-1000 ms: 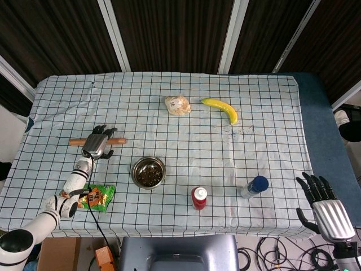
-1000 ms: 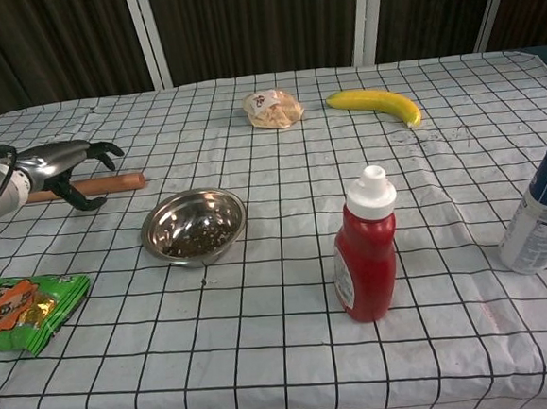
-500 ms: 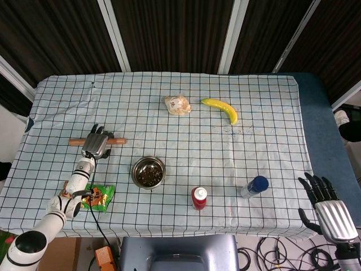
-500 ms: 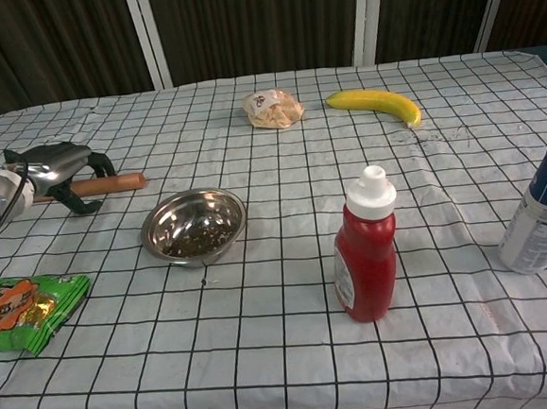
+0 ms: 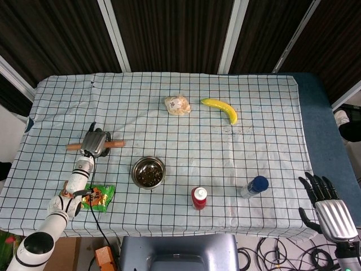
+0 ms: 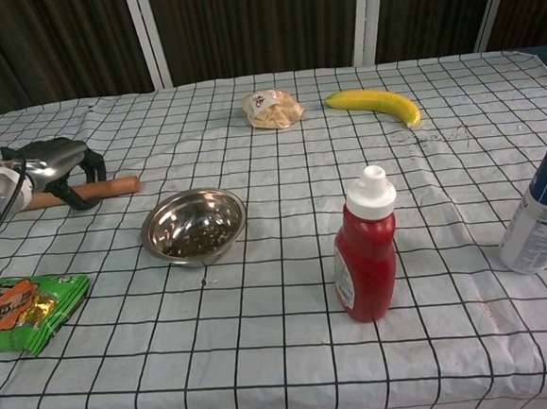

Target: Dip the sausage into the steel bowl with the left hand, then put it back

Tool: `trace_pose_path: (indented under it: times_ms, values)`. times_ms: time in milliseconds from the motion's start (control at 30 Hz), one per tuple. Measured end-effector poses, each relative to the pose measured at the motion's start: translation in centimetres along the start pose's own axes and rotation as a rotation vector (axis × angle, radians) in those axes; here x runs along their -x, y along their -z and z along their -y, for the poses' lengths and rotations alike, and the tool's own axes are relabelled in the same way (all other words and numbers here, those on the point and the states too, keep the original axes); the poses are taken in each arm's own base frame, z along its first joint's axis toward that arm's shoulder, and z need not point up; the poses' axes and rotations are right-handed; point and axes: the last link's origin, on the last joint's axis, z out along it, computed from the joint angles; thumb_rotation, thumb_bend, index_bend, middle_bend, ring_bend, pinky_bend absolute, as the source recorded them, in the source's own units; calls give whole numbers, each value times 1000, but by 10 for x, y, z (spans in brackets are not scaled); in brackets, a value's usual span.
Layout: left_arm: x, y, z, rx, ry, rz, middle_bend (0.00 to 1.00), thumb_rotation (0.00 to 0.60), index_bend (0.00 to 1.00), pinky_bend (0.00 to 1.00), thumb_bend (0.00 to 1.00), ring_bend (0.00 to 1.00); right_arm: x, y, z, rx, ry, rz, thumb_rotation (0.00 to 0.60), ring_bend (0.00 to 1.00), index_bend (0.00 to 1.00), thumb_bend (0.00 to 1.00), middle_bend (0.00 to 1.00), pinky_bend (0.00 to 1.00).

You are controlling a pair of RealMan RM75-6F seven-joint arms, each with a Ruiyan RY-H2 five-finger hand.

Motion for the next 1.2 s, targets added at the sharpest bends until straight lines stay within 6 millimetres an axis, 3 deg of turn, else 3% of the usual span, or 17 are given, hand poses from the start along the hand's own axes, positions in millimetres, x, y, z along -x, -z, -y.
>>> trace_pose_path:
  times_ms: [133, 333, 500, 700, 967, 1200]
  values:
    - [-8, 2, -2, 19, 32, -67, 609, 600, 631, 78, 419, 305, 1, 0, 0, -1, 1, 3, 600, 0, 0, 382, 0, 0]
    - [-25, 10, -8, 65, 211, -216, 639, 600, 666, 167, 496, 336, 2, -1, 2, -7, 4, 9, 600, 0, 0, 382, 0, 0]
    - [-36, 19, -20, 118, 512, -324, 565, 600, 605, 190, 524, 284, 3, 0, 3, -13, 4, 14, 600, 0, 0, 381, 0, 0]
    - [-33, 28, -35, 144, 842, -293, 546, 600, 589, 217, 582, 280, 0, 4, 4, -25, -4, 2, 600, 0, 0, 381, 0, 0]
    - [-25, 46, -11, 111, 1037, -300, 548, 600, 586, 231, 620, 278, 2, 4, 5, -36, -2, 15, 600, 0, 0, 381, 0, 0]
    - [-25, 54, 17, 80, 1011, -333, 561, 600, 598, 210, 648, 278, 2, 4, 5, -33, 0, 12, 600, 0, 0, 381, 0, 0]
